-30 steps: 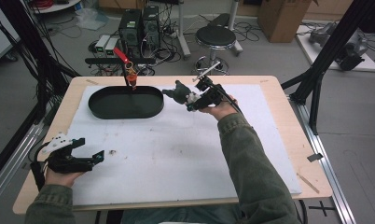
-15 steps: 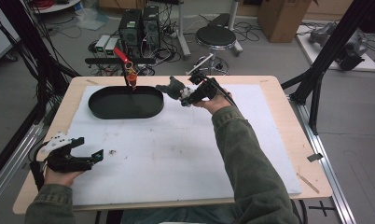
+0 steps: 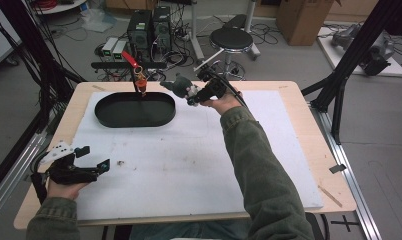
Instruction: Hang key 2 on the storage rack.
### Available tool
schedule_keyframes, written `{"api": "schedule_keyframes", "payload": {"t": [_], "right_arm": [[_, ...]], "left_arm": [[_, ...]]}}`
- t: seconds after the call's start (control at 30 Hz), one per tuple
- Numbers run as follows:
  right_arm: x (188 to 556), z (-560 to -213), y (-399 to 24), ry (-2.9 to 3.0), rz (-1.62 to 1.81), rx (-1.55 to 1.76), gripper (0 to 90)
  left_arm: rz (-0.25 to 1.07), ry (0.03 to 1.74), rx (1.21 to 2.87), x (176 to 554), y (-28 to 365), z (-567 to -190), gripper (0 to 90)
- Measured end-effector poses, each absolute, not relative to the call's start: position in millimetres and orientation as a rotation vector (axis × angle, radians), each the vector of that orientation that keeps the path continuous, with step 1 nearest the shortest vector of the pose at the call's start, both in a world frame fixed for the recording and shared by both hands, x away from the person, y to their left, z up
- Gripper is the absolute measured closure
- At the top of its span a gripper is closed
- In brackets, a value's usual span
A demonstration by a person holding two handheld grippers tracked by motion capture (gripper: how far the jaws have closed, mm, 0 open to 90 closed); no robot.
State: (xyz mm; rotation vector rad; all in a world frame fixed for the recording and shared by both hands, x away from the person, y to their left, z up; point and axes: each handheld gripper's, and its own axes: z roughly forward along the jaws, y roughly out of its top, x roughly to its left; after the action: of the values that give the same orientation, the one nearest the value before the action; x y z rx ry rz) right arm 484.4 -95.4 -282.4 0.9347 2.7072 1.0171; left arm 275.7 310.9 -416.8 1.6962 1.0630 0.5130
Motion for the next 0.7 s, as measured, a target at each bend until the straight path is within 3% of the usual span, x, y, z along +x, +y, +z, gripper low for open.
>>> {"api": "schedule_keyframes", "payload": {"t": [0.7], "right_arm": [[505,-264,-68,2.666,1.095,0.958,49.9]], "left_arm": [[0.488,1.035,1.664,283,305,-414,2.5]]}}
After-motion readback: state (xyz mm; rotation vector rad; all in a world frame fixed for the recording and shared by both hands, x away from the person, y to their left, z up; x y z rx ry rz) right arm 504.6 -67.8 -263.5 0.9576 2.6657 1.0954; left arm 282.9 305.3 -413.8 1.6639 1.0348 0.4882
